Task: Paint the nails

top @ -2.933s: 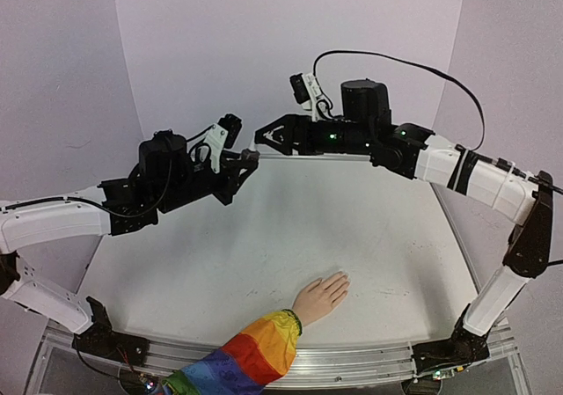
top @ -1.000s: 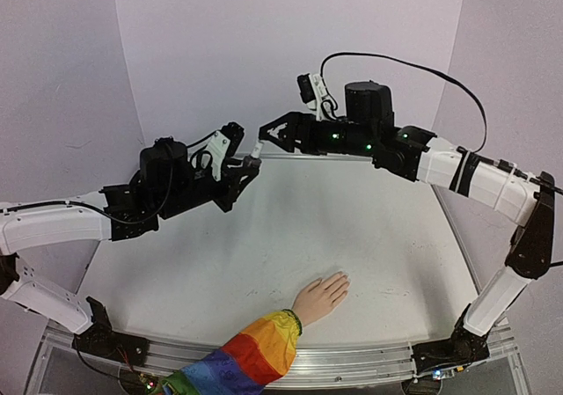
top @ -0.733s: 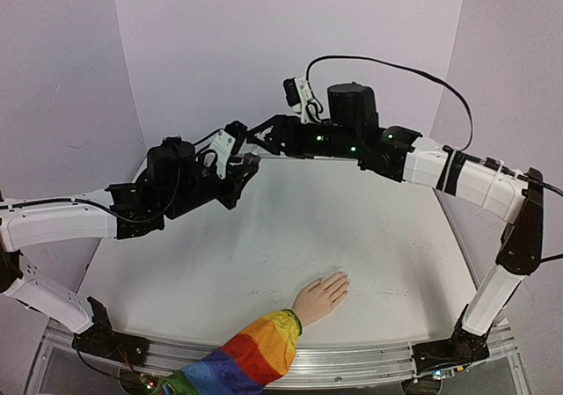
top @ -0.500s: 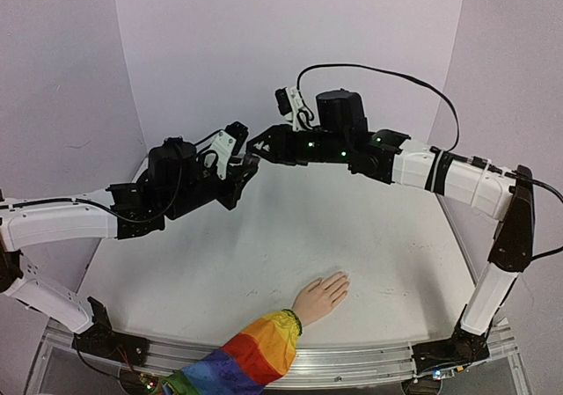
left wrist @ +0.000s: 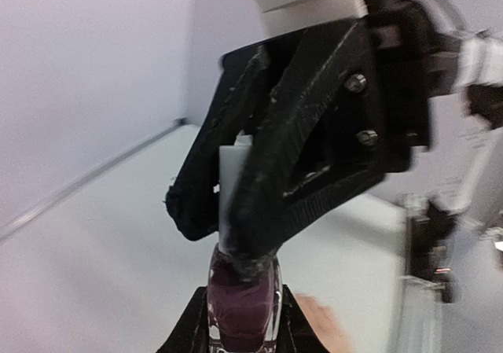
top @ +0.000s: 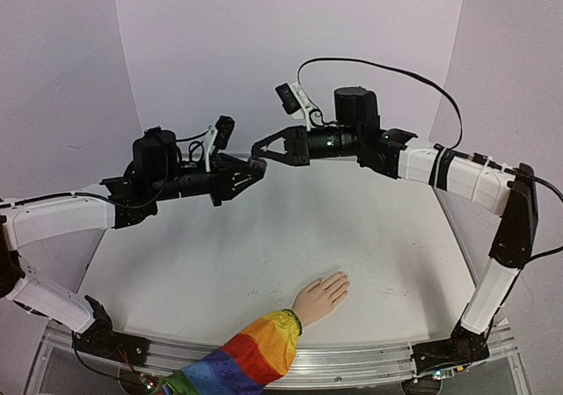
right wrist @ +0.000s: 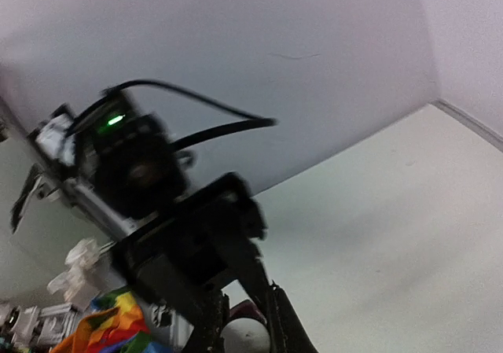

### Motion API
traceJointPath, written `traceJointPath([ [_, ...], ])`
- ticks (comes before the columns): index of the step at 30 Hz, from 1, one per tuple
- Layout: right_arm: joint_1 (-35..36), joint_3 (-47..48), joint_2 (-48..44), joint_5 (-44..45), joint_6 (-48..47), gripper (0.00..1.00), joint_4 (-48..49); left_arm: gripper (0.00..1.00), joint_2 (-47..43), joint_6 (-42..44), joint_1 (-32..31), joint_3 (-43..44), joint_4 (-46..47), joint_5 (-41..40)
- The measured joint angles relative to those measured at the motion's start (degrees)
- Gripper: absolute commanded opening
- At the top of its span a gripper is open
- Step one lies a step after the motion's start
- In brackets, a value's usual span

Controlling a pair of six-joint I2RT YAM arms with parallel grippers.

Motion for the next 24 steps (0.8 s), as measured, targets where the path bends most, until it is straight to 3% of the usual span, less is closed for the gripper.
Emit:
traceJointPath([
  [2,-1.27,-0.20,0.00,-11.26,-2.47,0.00,1.64,0.00,0.96,-6.56,4.02,-0.87,5.35,18.82],
  [6,-0.98,-1.60,-1.18,-23.61,-5.31,0.00,3.91,0.00,3.96,-16.41,5.99,-0.46,13.35,40.79],
  [8,-0.42,-2.89,-2.14,-24.41,-5.86,0.24,4.20,0.00,4.28,-17.59,5.75,-0.68,14.58,43.41],
  [9,-0.26,-3.21,-2.56,-23.69,-5.90,0.44,4.15,0.00,4.13,-17.86,5.66,-1.16,15.30,43.23],
  [10,0.00,-3.65,-3.21,-21.59,-5.77,0.64,3.89,0.00,3.82,-17.64,5.57,-1.79,16.17,42.01],
  [11,0.11,-3.96,-3.69,-19.89,-5.22,0.73,3.50,0.00,3.28,-17.11,5.57,-2.56,16.61,39.74],
  [13,0.13,-4.39,-5.22,-13.99,-4.31,0.80,1.03,0.00,1.18,-15.08,5.88,-4.48,15.69,30.49],
  [14,0.13,-4.37,-5.97,-10.51,-3.82,0.82,-0.37,0.00,0.85,-14.47,6.01,-4.70,15.26,28.87],
  [18,-0.50,-4.13,-8.09,2.08,-0.90,0.85,-4.28,0.00,-2.32,-6.67,3.56,-4.90,9.44,9.66],
  [24,-0.31,-3.50,-8.44,10.29,3.96,0.81,-7.10,0.00,-4.66,1.49,-1.46,-4.96,6.32,-6.62],
])
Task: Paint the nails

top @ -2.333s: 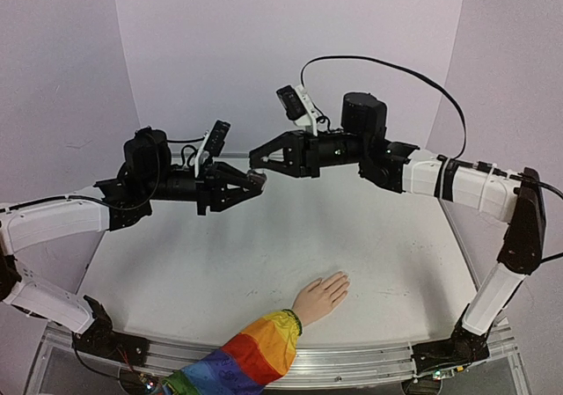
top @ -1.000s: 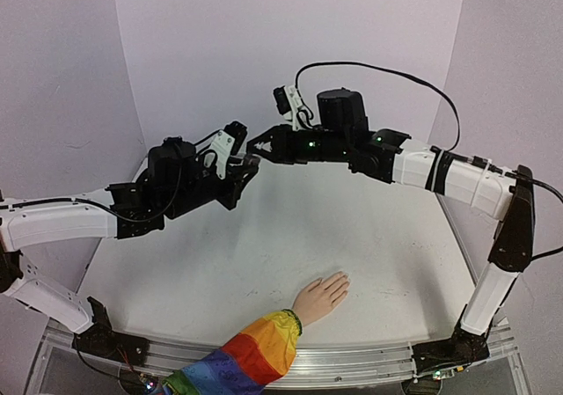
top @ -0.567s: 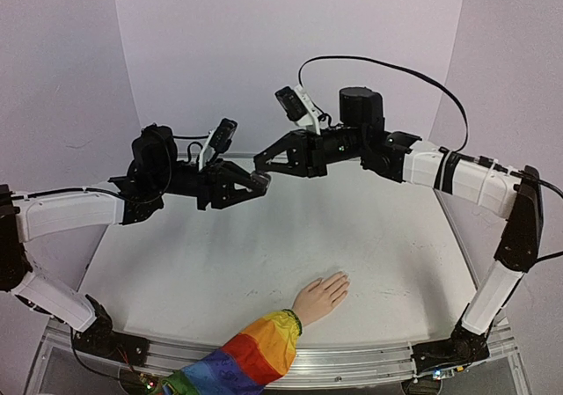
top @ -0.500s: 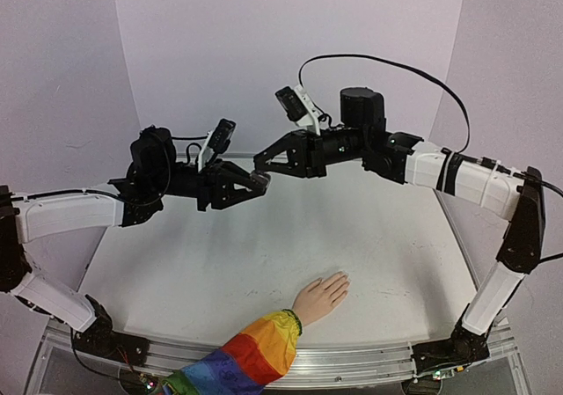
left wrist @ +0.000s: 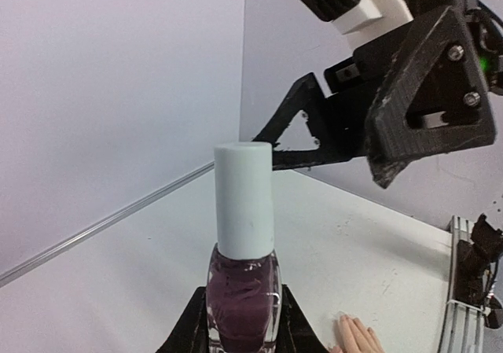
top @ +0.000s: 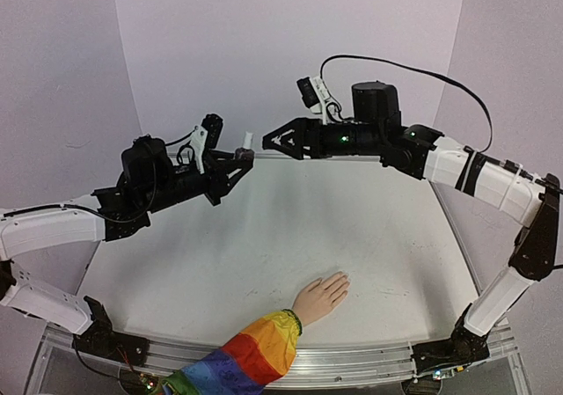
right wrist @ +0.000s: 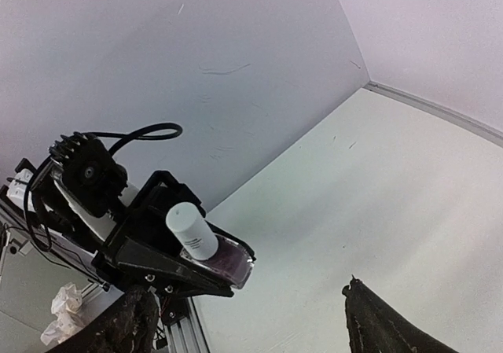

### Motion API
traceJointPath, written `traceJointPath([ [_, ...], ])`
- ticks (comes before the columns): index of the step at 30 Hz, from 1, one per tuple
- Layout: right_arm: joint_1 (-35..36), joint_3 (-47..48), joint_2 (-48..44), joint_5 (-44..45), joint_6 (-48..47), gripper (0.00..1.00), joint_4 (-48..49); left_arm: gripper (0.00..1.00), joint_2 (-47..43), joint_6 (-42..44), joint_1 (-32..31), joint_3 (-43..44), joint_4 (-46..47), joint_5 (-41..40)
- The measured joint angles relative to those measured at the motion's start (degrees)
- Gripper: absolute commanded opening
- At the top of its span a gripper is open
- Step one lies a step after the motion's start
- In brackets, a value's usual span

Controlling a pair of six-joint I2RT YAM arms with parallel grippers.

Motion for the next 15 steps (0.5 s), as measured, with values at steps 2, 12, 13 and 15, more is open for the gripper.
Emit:
traceJointPath([
  [2,0.70,0.72,0.33,1.42,1.05,0.78,-0.55,0.00,0.02,1.31,-0.57,0.00,-0.55,-3.04],
  [12,3.23,8.22,5.42,5.53,3.65,0.64,-0.87,0.00,1.92,3.08,-2.10,0.02,-0.96,-8.79],
  [13,3.32,8.76,6.14,5.70,3.87,0.63,-0.85,0.00,2.12,3.08,-2.23,0.02,-0.96,-8.87],
  [15,3.45,9.38,7.21,6.05,4.13,0.61,-0.90,0.00,2.36,3.08,-2.36,0.02,-0.96,-8.87],
])
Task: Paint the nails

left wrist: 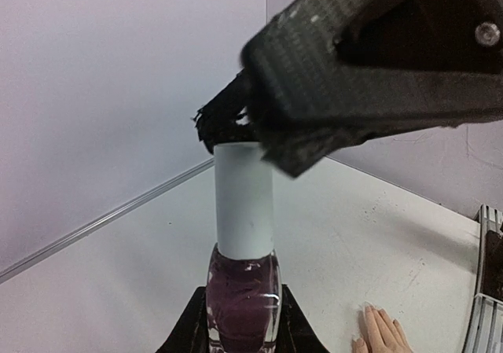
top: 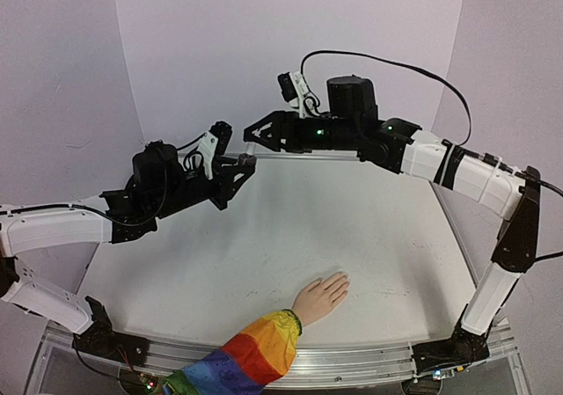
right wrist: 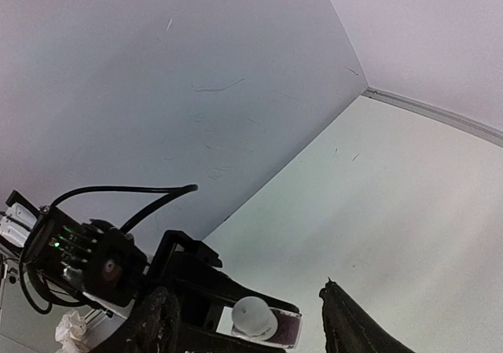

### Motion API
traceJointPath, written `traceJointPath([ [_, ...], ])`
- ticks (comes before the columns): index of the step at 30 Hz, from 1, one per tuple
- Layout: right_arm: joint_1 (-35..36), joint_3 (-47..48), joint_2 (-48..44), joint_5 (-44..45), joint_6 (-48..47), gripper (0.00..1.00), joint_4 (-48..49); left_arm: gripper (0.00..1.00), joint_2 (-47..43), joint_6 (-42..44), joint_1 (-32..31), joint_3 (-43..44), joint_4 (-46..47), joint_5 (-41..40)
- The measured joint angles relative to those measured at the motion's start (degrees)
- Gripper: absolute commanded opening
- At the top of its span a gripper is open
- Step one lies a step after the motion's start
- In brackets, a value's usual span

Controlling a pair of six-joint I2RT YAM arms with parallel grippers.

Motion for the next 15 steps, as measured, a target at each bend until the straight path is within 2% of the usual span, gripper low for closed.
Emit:
traceJointPath([
  [6,0.20,1.09,2.47,0.61,0.37,0.46,-0.44,0.00,0.02,-0.02,-0.17,0.00,0.00,-0.02],
  [15,0.68,2.54,3.52,-0.13,-0.22,0.31,-0.74,0.00,0.39,-1.20,-0.24,0.76,0.00,-0.90],
])
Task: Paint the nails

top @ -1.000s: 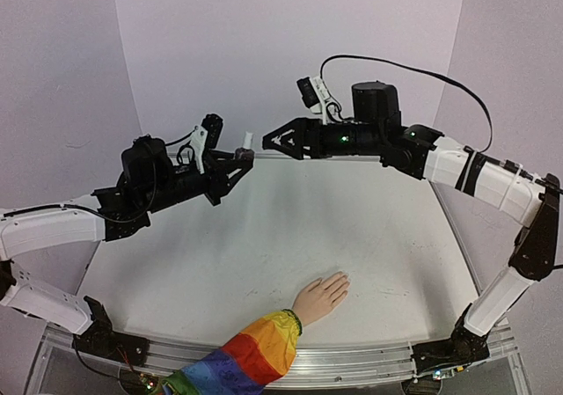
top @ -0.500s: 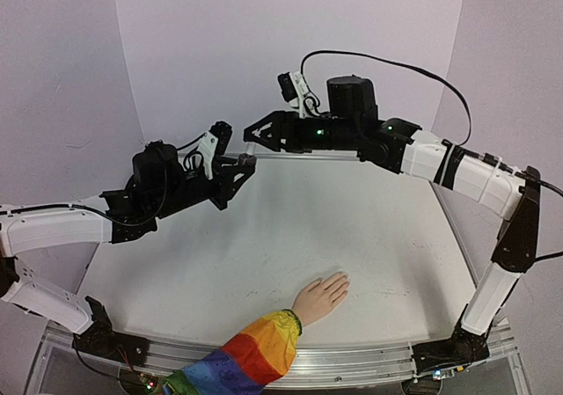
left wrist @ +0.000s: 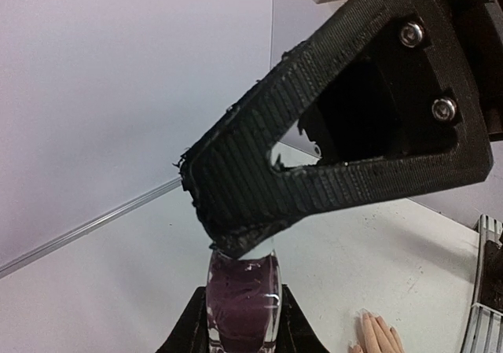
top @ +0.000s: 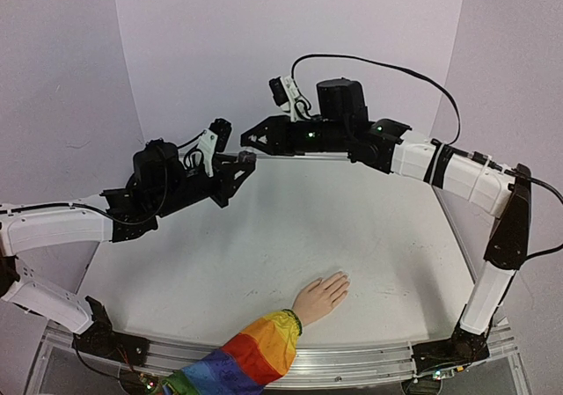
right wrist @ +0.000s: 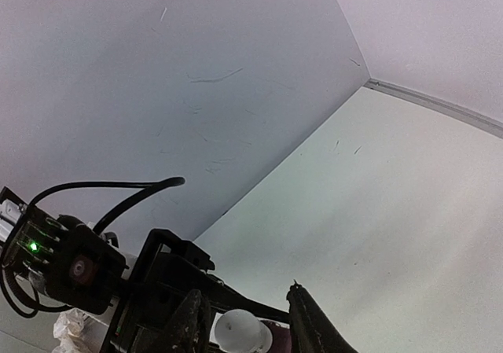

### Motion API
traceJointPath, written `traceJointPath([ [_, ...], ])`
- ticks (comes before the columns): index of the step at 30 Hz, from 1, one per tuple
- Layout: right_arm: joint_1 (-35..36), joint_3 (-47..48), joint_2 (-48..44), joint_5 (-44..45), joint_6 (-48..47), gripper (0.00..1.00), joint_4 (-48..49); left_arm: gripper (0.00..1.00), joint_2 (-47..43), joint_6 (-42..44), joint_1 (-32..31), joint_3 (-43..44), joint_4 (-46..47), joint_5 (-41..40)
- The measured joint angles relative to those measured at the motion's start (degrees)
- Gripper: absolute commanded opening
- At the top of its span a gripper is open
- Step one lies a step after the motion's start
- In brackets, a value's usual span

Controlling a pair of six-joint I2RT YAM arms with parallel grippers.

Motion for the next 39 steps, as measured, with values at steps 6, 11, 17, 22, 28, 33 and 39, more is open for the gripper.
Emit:
traceJointPath([
  [6,-0.15,0.09,0.76,-1.99,-3.04,0.00,-0.02,0.00,0.48,-2.08,0.02,0.42,-0.59,1.27],
  [11,-3.41,0.09,0.79,-21.81,-13.22,0.00,-0.55,0.00,0.42,-5.55,4.72,1.07,-1.11,21.81],
  [17,-4.13,-0.39,0.76,-46.14,-17.97,0.04,0.52,0.00,3.91,-11.39,8.59,5.73,-0.92,57.79],
  [22,-3.19,-3.50,-1.38,-43.08,-17.90,0.61,0.52,0.00,3.50,-11.08,8.37,4.50,-1.27,57.92],
  [28,-2.95,-7.58,-6.12,-23.98,-14.53,0.89,0.15,0.00,-0.66,-7.78,7.85,0.13,-0.72,34.88],
  [33,-3.06,-9.57,-9.07,-13.03,-10.45,0.84,1.31,0.00,-2.49,-4.52,5.73,-1.29,-1.18,19.21],
  [39,-2.62,-11.21,-8.98,-6.91,-4.04,0.73,4.17,0.00,-2.60,-0.09,1.66,-1.27,-2.27,6.51],
])
